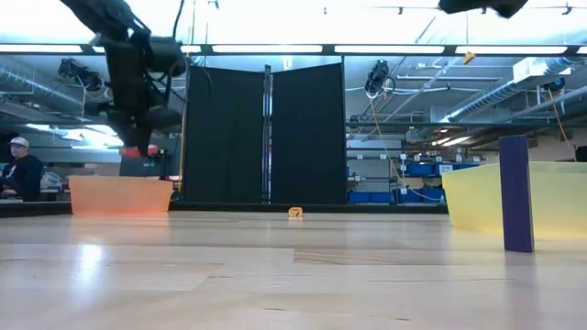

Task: Sort blocks
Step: Put the top left orange block into the orange transparent bin, then put the purple block into the transparent bin

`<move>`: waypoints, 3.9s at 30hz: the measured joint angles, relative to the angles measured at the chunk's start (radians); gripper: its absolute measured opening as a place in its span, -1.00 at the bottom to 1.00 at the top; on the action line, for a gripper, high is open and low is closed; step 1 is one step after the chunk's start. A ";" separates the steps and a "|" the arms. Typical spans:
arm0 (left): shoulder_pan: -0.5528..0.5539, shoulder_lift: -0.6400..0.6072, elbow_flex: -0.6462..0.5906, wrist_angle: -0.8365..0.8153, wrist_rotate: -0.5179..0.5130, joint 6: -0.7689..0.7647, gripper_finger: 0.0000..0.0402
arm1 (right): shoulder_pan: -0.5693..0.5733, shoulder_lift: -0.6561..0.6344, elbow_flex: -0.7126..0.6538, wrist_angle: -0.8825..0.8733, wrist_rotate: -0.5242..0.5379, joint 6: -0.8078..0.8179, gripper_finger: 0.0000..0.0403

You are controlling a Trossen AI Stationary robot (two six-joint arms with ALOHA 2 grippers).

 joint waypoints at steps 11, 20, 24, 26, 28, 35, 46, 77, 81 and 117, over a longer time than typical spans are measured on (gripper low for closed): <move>0.058 0.062 0.000 0.056 0.105 0.080 0.34 | 0.068 0.002 -0.001 -0.248 0.000 0.133 0.44; -0.026 -0.082 0.001 0.180 0.260 0.071 0.68 | 0.019 0.003 -0.020 -0.275 -0.019 0.102 0.54; -0.102 -0.161 0.001 0.198 0.271 0.044 0.65 | -0.004 0.003 -0.074 -0.198 -0.089 0.057 0.54; -0.148 -0.200 0.001 0.201 0.283 0.024 0.63 | -0.013 0.003 -0.099 -0.172 -0.110 0.049 0.54; -0.202 -0.230 0.001 0.208 0.283 0.007 0.61 | -0.021 0.003 -0.121 -0.142 -0.112 0.051 0.53; -0.370 -0.296 0.001 0.254 0.235 -0.054 0.55 | -0.051 0.003 -0.198 -0.036 -0.114 0.059 0.53; -0.498 -0.297 0.001 0.315 0.174 -0.081 0.49 | -0.060 0.003 -0.291 0.103 -0.114 0.062 0.47; -0.516 -0.296 0.001 0.321 0.157 -0.082 0.48 | -0.060 0.003 -0.375 0.227 -0.101 0.075 -0.10; -0.516 -0.296 0.001 0.321 0.158 -0.082 0.48 | -0.060 0.003 -0.375 0.230 -0.101 0.074 -0.24; -0.568 -0.385 0.001 0.352 0.161 -0.082 0.48 | -0.174 0.010 -0.356 0.595 -0.093 -0.185 -0.36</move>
